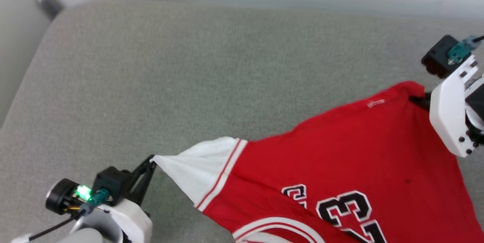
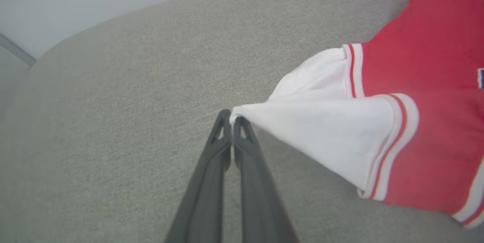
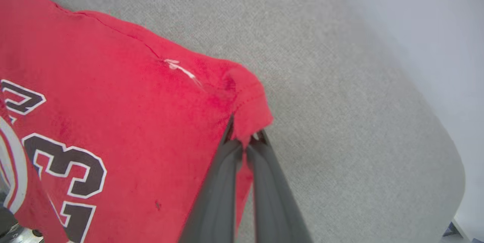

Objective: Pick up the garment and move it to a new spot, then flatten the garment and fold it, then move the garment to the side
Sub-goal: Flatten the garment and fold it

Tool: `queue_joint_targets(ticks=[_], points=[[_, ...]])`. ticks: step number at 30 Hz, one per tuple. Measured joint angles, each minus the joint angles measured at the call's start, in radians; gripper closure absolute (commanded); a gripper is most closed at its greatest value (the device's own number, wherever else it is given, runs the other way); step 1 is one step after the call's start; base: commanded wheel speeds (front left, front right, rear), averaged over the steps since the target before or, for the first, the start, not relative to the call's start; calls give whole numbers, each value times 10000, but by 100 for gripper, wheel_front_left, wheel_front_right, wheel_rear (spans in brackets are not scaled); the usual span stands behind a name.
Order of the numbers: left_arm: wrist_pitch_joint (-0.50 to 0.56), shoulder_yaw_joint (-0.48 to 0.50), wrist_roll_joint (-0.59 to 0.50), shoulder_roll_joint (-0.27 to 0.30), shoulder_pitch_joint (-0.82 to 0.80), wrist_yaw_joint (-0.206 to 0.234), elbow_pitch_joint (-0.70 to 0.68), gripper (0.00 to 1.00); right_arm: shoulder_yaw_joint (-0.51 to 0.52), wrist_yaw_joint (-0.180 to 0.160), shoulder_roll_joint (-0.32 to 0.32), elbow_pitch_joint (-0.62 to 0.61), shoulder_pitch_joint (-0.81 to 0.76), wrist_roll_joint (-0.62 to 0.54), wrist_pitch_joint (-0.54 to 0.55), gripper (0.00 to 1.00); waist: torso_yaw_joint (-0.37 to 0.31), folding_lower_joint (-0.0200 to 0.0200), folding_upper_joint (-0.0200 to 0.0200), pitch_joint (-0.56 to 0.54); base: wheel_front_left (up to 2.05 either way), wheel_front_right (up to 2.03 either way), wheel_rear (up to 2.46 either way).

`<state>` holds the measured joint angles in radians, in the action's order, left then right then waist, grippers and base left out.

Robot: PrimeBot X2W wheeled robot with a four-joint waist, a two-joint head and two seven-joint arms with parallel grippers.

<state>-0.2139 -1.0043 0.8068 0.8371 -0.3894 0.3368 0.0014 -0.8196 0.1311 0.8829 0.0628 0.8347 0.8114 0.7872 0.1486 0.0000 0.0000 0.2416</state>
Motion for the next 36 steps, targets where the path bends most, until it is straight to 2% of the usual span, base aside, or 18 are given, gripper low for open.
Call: queue_joint_targets(ticks=[8,12,15,21,27,36], points=[[82,717,54,420,-1003,-29,-50,100,543,0,301,-336,38,35,-1848,100,-405,0,0,-1220,0,0,0],[357,955,-272,487,-2203,-378,17,100,1099,0,199,-151,548,-407,-2665,100,-636,-1,0,-1454,0,0,0],[625,1189,-489,372,-3399,-700,169,100,1480,0,-178,100,1077,-784,-3053,100,-753,-1,0,-1380,0,0,0],[1133,1524,-1062,-184,-6048,-1488,1007,100,2094,0,-867,779,2687,-1829,-3300,100,-877,-1,0,-787,0,0,0],[1467,1871,-1668,-654,-8904,-2320,2228,100,2495,2,-1396,1498,4789,-2742,-3425,100,-999,0,0,250,0,0,0],[1569,2242,-2600,-1505,-12981,-3196,4172,100,2713,2,-2061,2986,8137,-4115,-3730,100,-1019,1,0,2025,0,0,0]])
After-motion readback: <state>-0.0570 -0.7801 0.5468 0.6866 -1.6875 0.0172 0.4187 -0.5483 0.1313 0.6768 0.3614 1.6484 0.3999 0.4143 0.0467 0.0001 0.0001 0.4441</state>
